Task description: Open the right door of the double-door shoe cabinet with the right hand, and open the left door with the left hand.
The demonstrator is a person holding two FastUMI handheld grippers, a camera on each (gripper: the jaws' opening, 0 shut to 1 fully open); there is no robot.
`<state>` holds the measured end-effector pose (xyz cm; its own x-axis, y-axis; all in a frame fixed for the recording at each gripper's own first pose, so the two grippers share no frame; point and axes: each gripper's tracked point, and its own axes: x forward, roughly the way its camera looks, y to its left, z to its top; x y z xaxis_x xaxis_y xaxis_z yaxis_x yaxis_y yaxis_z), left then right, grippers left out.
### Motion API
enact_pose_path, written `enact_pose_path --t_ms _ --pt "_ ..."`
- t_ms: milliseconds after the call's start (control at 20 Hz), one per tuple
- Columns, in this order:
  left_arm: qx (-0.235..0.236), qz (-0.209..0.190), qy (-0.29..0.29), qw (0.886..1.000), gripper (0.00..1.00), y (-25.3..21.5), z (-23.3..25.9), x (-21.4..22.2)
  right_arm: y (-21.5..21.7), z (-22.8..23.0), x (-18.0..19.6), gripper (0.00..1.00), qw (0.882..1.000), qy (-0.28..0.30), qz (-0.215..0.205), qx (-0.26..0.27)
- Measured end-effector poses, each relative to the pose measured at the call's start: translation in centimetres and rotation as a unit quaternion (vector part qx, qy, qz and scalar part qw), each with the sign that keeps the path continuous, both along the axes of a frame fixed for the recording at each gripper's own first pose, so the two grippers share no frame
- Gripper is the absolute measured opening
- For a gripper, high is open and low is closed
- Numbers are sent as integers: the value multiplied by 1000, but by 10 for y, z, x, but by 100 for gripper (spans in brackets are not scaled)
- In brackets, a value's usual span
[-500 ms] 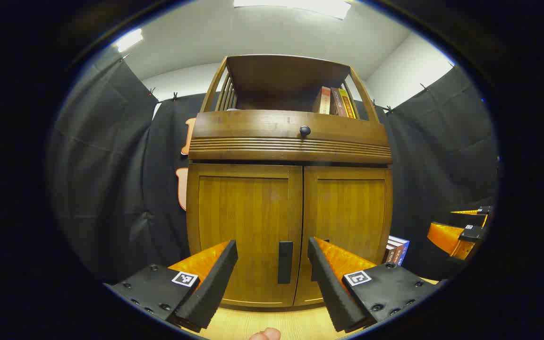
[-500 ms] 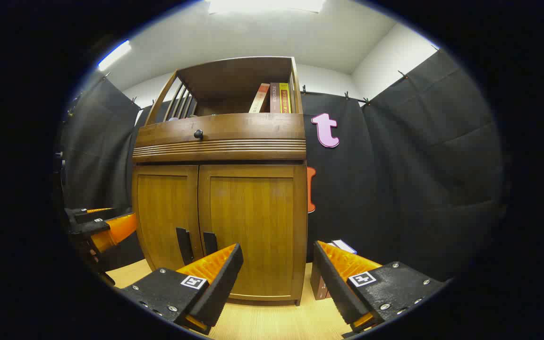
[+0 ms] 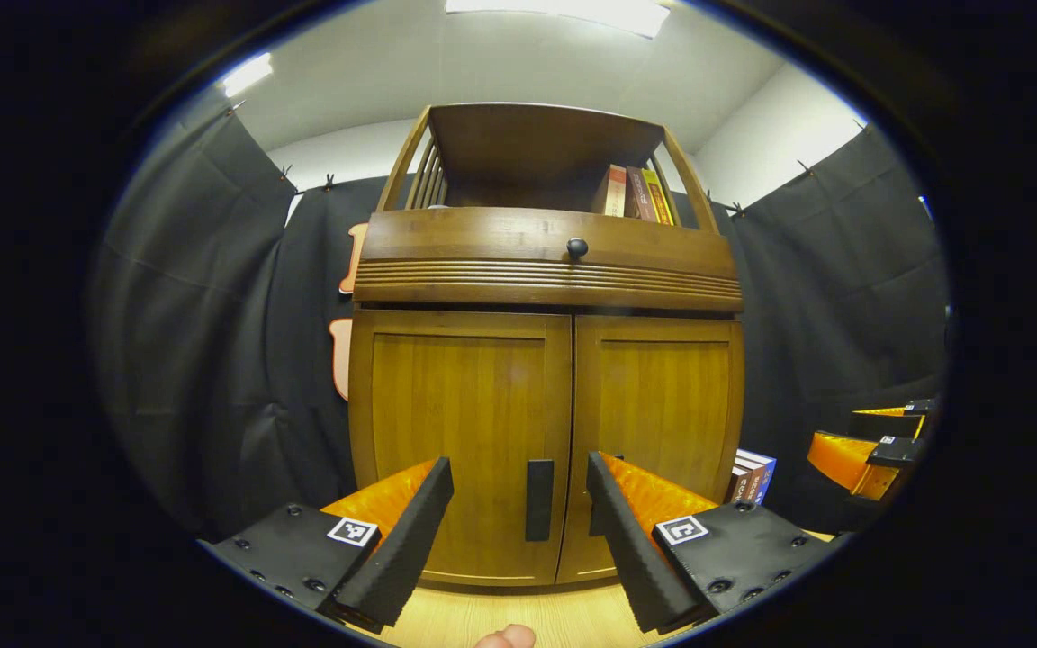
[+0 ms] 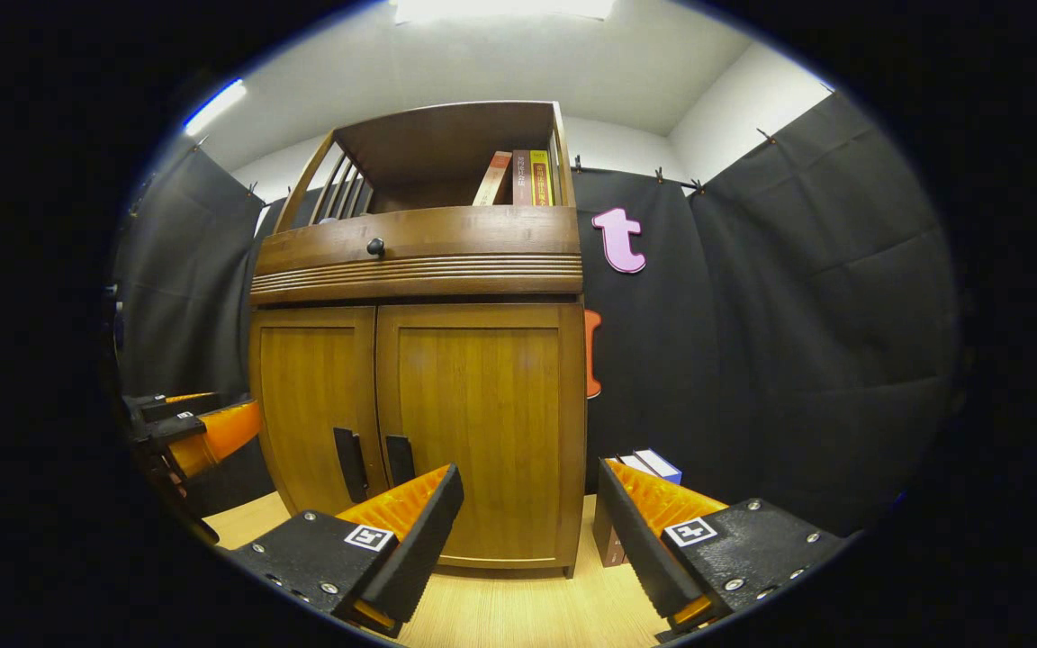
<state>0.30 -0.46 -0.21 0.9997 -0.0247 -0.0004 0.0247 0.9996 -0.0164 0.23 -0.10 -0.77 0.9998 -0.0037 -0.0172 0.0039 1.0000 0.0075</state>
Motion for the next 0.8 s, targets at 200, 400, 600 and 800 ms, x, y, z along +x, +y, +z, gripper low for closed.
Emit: enact_pose_path --t_ms 200,400,600,800 --pt "-4 0 2 1000 98 -1 -1 0 -1 2 0 94 1000 -5 -2 -4" --pt "-2 5 1 1000 95 2 -1 -1 0 1 -2 94 1000 -4 -2 -3" --pt "2 7 -1 1000 96 5 1 -3 2 -1 -3 94 1000 -2 -1 -3" --pt "4 10 -3 1000 97 6 2 -5 3 1 -6 94 1000 -4 0 -3"
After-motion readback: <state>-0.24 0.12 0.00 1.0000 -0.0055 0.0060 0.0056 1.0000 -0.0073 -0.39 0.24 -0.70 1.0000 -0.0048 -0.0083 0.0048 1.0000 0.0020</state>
